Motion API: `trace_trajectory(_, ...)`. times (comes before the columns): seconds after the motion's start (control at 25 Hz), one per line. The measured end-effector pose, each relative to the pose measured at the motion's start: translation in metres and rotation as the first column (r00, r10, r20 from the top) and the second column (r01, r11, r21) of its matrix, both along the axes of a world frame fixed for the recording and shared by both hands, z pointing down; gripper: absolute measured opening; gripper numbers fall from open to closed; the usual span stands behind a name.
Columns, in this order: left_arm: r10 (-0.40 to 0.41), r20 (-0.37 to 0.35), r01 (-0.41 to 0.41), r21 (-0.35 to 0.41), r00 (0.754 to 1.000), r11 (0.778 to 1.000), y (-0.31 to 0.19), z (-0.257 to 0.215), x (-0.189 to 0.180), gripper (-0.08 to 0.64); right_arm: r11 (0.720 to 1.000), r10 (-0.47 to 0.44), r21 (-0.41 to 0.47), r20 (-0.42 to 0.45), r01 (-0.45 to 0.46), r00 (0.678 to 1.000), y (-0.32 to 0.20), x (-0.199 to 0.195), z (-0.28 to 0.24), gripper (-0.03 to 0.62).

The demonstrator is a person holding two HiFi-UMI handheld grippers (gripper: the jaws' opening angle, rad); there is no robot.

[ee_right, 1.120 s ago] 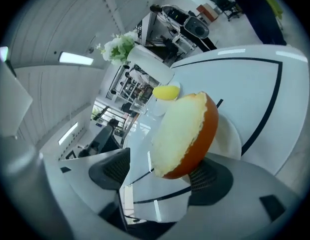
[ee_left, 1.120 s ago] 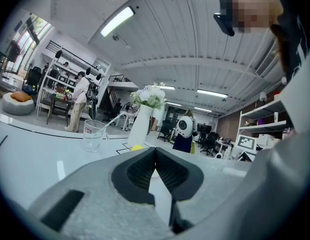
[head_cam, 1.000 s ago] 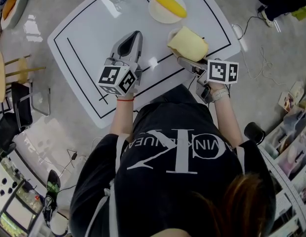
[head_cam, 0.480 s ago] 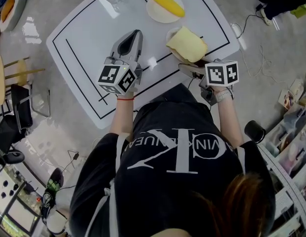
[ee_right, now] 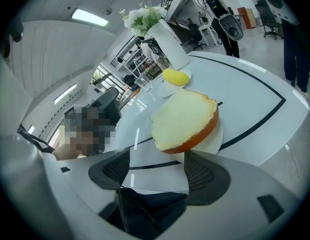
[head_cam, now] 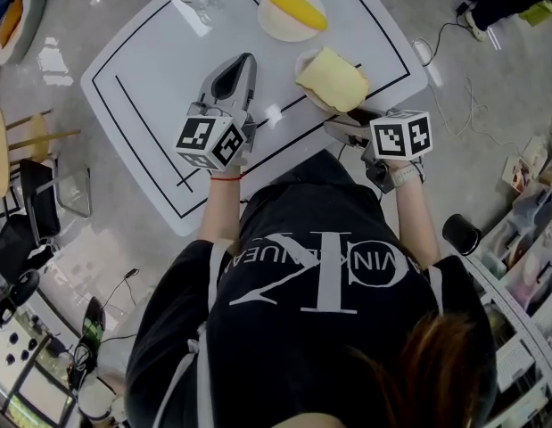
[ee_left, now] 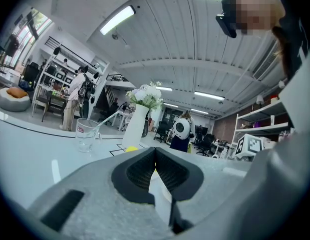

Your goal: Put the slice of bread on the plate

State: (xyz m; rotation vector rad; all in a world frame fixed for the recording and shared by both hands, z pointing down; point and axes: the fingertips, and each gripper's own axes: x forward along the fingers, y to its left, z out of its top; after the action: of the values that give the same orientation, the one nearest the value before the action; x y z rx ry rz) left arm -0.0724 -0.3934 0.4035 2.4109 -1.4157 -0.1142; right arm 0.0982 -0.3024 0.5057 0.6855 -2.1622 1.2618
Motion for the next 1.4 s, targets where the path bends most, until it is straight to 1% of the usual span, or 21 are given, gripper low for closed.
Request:
trace_trajectory(0.48, 0.031, -0.006, -0.031, 0.004, 1.0, 1.0, -0.004, -0.002, 0.01, 0.011, 1.0, 0.014, -0.003, 0.01, -0.014, 1.0, 0.004, 0.007, -0.004, 0.337)
trace_trajectory(0.64, 0.039, -0.003, -0.039, 0.007, 0.999, 0.999, -0.003, -0.003, 0.012, 0.011, 1.0, 0.026, 0.015, 0.022, -0.026, 0.999, 0.004, 0.011, -0.008, 0.321)
trace_trajectory(0.68, 0.039, -0.002, -0.039, 0.009, 0.999, 0.999, -0.003, -0.003, 0.013, 0.011, 0.999, 0.029, 0.028, 0.027, -0.03, 0.999, 0.003, 0.011, -0.01, 0.311)
trace_trajectory(0.76, 0.039, 0.001, -0.039, 0.011, 0.999, 0.999, -0.002, -0.004, 0.012, 0.011, 0.997, 0.04, 0.069, 0.039, -0.042, 0.998, -0.002, 0.012, -0.015, 0.261)
trace_trajectory(0.88, 0.037, 0.009, -0.037, 0.016, 0.999, 0.999, -0.001, -0.005, 0.011, 0.011, 0.985, 0.069, 0.156, 0.048, -0.076, 0.996, -0.014, 0.017, -0.026, 0.15)
trace_trajectory(0.96, 0.033, 0.014, -0.034, 0.021, 0.999, 0.999, 0.0, -0.008, 0.009, 0.011, 0.967, 0.099, 0.233, 0.048, -0.107, 0.994, -0.024, 0.022, -0.035, 0.084)
trace_trajectory(1.0, 0.031, 0.016, -0.032, 0.023, 0.999, 0.999, 0.0, -0.009, 0.008, 0.011, 0.954, 0.118, 0.27, 0.052, -0.128, 0.992, -0.03, 0.024, -0.04, 0.027)
trace_trajectory(1.04, 0.03, 0.018, -0.03, 0.025, 0.999, 0.999, 0.001, -0.011, 0.008, 0.011, 0.941, 0.136, 0.303, 0.06, -0.148, 0.989, -0.034, 0.025, -0.046, 0.001)
trace_trajectory(1.16, 0.026, 0.022, -0.026, 0.034, 0.999, 0.999, 0.002, -0.016, 0.007, 0.011, 0.903, 0.167, 0.388, 0.084, -0.186, 0.982, -0.045, 0.028, -0.062, 0.0)
trace_trajectory(1.24, 0.023, 0.031, -0.025, 0.044, 0.999, 0.999, 0.002, -0.02, 0.006, 0.011, 0.871, 0.18, 0.449, 0.085, -0.199, 0.98, -0.051, 0.03, -0.072, 0.0)
trace_trajectory(1.32, 0.019, 0.05, -0.022, 0.059, 0.999, 0.998, 0.002, -0.024, 0.006, 0.011, 0.831, 0.197, 0.517, 0.07, -0.205, 0.978, -0.058, 0.034, -0.081, 0.0)
trace_trajectory(1.4, 0.012, 0.077, -0.019, 0.08, 0.997, 0.997, 0.002, -0.031, 0.005, 0.011, 0.78, 0.214, 0.594, 0.04, -0.196, 0.976, -0.064, 0.039, -0.091, 0.0)
